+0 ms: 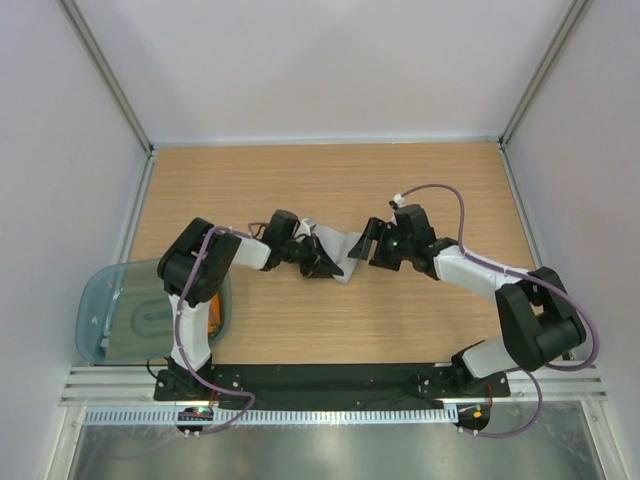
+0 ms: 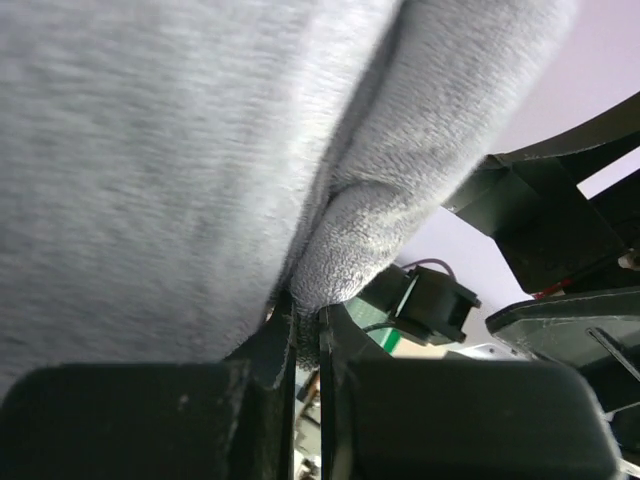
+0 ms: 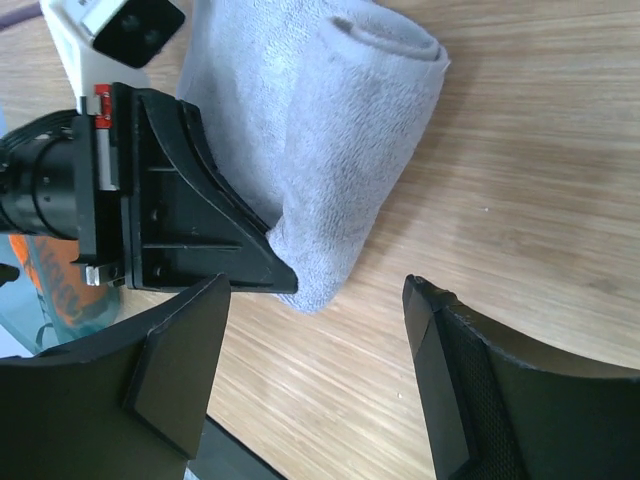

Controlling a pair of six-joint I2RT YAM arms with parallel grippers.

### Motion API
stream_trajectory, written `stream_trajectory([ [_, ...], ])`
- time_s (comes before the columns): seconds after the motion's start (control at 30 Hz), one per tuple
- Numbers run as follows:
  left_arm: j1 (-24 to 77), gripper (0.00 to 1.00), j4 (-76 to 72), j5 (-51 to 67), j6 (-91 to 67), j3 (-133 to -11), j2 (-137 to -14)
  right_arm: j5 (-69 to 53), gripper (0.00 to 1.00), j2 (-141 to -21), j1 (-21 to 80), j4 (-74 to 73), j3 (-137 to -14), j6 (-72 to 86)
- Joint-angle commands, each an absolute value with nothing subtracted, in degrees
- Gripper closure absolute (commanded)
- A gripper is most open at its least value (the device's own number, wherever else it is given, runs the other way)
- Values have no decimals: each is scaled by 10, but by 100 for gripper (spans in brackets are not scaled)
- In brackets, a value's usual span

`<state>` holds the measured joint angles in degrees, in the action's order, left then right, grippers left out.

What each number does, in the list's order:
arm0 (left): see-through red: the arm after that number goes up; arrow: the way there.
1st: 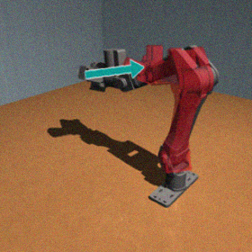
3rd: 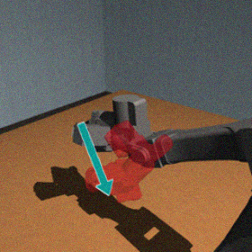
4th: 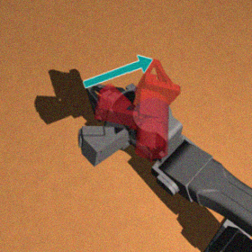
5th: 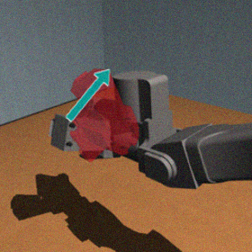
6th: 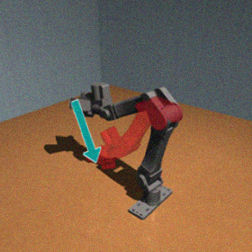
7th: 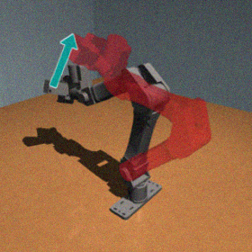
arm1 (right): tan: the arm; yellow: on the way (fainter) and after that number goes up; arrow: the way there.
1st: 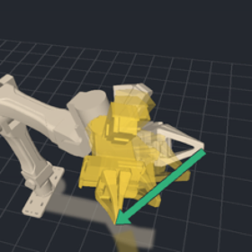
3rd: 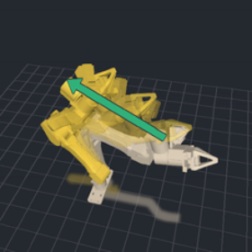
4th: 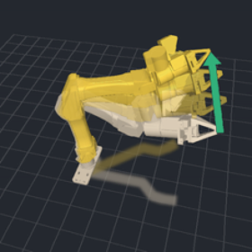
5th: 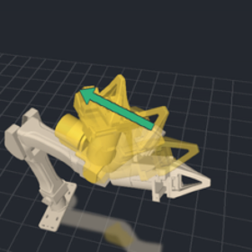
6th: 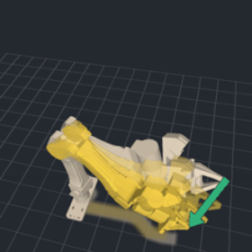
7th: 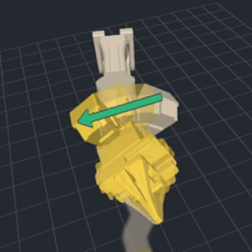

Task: Roll the towels
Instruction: Roll the towel

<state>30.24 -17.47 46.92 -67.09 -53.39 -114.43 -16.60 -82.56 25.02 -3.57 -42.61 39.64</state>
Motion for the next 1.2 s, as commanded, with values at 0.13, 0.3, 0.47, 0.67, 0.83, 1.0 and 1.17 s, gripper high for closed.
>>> stream_trajectory([
  [0.13,280,100,-209,519,-720,-540,-1168,-145,25,-866,252,90,-416,419],
  [0.3,266,100,-161,528,-708,-552,-1181,-128,32,-925,252,124,-417,435],
  [0.47,263,100,-100,527,-675,-574,-1180,-132,42,-966,253,160,-411,452],
  [0.67,262,99,-73,527,-660,-586,-1187,-143,61,-983,252,196,-405,463],
  [0.83,263,82,-2,489,-585,-607,-1159,-138,88,-971,254,182,-408,465],
  [1.0,266,66,154,398,-485,-644,-1113,-125,95,-947,253,95,-428,459],
  [1.17,301,57,266,285,-384,-692,-1059,-115,99,-933,256,-38,-479,453],
])
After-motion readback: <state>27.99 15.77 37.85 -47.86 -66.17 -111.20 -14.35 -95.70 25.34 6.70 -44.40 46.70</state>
